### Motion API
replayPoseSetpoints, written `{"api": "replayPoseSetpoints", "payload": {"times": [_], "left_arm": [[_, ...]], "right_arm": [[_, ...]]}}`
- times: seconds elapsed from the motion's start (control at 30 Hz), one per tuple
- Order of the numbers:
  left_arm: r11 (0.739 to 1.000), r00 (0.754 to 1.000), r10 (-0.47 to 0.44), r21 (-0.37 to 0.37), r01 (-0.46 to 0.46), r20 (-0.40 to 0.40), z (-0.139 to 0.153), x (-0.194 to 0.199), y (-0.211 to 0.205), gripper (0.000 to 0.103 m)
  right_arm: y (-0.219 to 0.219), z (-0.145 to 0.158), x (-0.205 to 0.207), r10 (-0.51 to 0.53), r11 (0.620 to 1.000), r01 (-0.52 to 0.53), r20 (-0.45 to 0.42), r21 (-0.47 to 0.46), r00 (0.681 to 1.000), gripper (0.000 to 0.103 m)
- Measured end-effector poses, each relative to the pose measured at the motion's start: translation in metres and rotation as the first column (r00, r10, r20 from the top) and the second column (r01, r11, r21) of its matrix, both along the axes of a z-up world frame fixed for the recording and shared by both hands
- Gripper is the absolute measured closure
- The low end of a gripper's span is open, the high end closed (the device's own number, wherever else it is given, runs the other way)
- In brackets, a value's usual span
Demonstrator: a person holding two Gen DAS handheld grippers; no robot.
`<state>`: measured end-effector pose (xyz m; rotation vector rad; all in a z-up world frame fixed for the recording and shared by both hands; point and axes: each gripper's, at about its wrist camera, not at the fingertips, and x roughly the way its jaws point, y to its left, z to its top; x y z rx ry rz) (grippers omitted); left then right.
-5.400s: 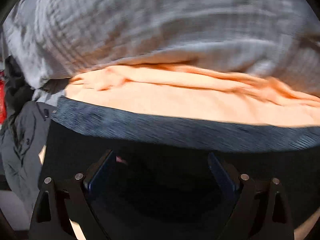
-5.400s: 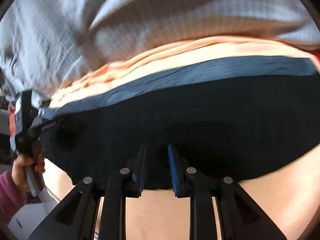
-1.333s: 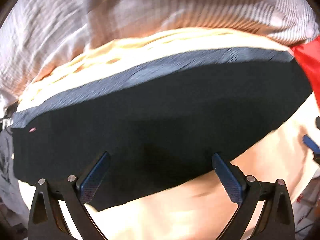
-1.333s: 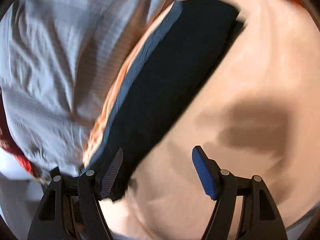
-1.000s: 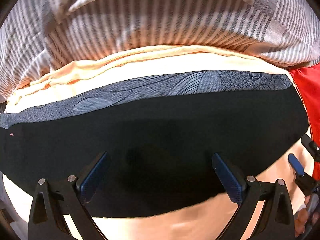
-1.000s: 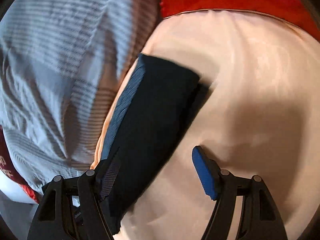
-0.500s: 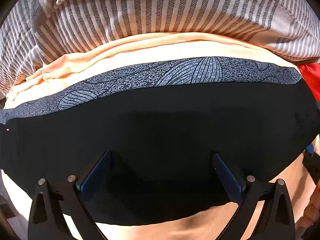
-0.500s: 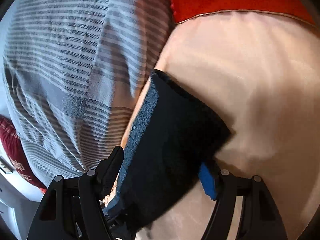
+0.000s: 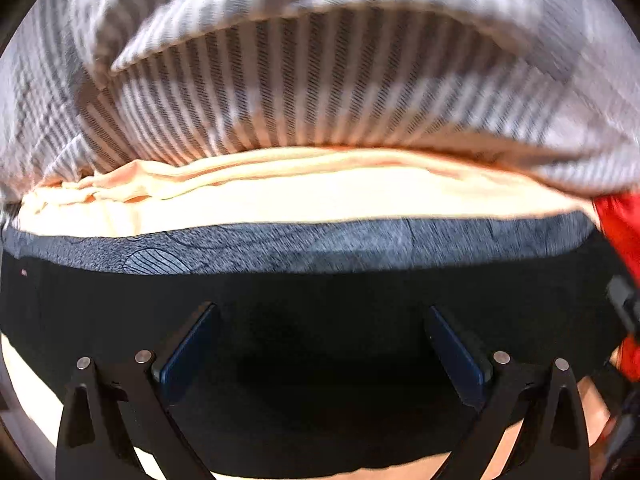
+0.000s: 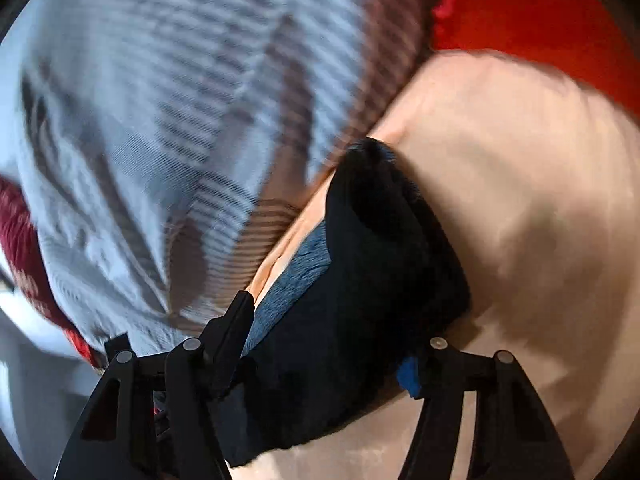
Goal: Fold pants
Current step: 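Grasp the black pants leg end with the right gripper while the left gripper holds the waistband, then lift the leg end with the right gripper and carry it toward the left gripper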
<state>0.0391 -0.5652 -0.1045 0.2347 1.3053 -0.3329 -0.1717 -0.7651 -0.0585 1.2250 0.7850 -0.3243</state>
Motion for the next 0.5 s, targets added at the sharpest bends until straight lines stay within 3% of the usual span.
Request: {"api": "replayPoseSetpoints", "payload": {"times": [0.1,0.17,0.23,0.3,0.4,0.5], "left_arm": [[0.999,0.999,0.037,-0.019,-0.037,-0.001,-0.005,0.017,-0.008,0.001],[1.0,0.999,0.031,-0.005,-0.031,0.01,-0.012,0.025,-0.02,0.001],[0.999,1.0,0.003,0.033,-0.004,0.03,-0.025,0.029,-0.036,0.001],[0.997,0.999,-0.017,0.076,0.014,0.034,-0.041,0.033,-0.045,0.001],[1.0,1.0,0.013,0.025,-0.013,0.018,-0.052,0.044,-0.042,0.0],[0.999,1.0,-0.021,0.041,0.021,-0.001,-0.045,0.05,-0.04,0.0]], "right_arm": [[-0.006,-0.018,-0.005,-0.039,0.998,0.041,-0.027,0.053,0.999,0.041],[-0.008,-0.029,-0.008,-0.04,0.995,0.044,-0.052,0.088,0.998,0.053],[-0.01,-0.036,-0.01,-0.044,0.992,0.053,-0.073,0.114,0.996,0.074],[-0.013,-0.043,-0.015,-0.068,0.984,0.08,-0.081,0.161,0.994,0.082],[-0.015,-0.048,-0.019,-0.082,0.976,0.097,-0.081,0.197,0.993,0.084],[-0.016,-0.047,-0.019,-0.075,0.975,0.09,-0.084,0.204,0.994,0.085]]}}
